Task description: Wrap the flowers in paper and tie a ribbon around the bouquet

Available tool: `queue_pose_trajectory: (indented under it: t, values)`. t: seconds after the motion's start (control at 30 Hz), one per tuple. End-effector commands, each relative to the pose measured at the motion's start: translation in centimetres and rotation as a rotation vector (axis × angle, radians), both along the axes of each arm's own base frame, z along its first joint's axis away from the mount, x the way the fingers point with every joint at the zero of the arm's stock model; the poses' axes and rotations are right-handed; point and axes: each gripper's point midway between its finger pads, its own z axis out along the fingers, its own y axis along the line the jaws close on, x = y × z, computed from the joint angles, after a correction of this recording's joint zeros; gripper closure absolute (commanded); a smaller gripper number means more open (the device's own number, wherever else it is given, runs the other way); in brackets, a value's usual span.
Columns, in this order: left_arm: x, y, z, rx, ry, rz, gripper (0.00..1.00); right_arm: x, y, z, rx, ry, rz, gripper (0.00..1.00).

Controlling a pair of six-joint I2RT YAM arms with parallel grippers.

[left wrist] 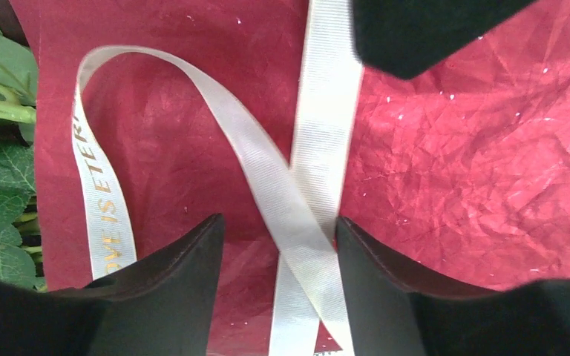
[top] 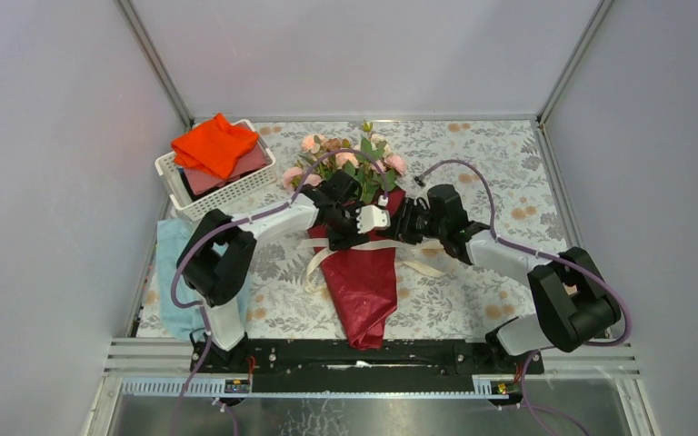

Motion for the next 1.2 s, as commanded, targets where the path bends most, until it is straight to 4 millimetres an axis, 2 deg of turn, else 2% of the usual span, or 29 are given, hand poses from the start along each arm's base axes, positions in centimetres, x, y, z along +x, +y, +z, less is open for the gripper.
queue_pose_trajectory:
  t: [0.0, 0.03, 0.13, 0.27, 0.37, 0.5, 0.67, 0.83, 0.97, 1.1, 1.17]
  values:
    - [1.4, -0.3, 0.0, -0.013, -0.063, 0.023, 0.45, -0.8, 0.4, 0.3, 0.038, 0.007, 0.01, 0.69]
    - [1.2, -0.3, -0.1, -0.014, -0.059, 0.021, 0.5, -1.0, 0.3, 0.2, 0.039, 0.01, 0.011, 0.69]
    - [1.1, -0.1, -0.1, -0.014, -0.065, 0.021, 0.74, -1.3, 0.3, 0.1, 0.046, 0.008, 0.014, 0.7]
    - [1.4, 0.1, 0.6, -0.019, -0.096, 0.037, 0.99, -2.3, 1.0, 0.2, 0.053, 0.0, 0.063, 0.72]
    - [1.5, -0.3, 2.5, -0.061, -0.121, 0.058, 1.0, -3.7, 2.5, 0.3, 0.069, -0.007, 0.134, 0.75]
    - [1.6, -1.0, 6.8, -0.143, -0.172, 0.1, 1.0, -5.3, 4.2, 0.2, 0.109, -0.011, 0.195, 0.8]
    - [0.8, -1.0, 10.2, -0.207, -0.181, 0.156, 1.0, -5.5, 4.6, -1.0, 0.131, -0.015, 0.191, 0.83]
    - [-0.7, -1.5, 12.4, -0.243, -0.16, 0.19, 1.0, -4.2, 4.0, -3.0, 0.057, -0.051, 0.139, 0.83]
    - [-0.8, -2.0, 13.5, -0.263, -0.13, 0.221, 1.0, -1.9, 3.8, -2.4, 0.029, -0.157, 0.08, 0.75]
    - [-0.8, -2.2, 13.1, -0.264, -0.108, 0.242, 1.0, 0.8, 4.2, -0.8, 0.067, -0.265, -0.001, 0.53]
    - [-0.7, -2.4, 13.1, -0.273, -0.096, 0.258, 1.0, 2.0, 4.3, 0.0, 0.094, -0.319, -0.044, 0.47]
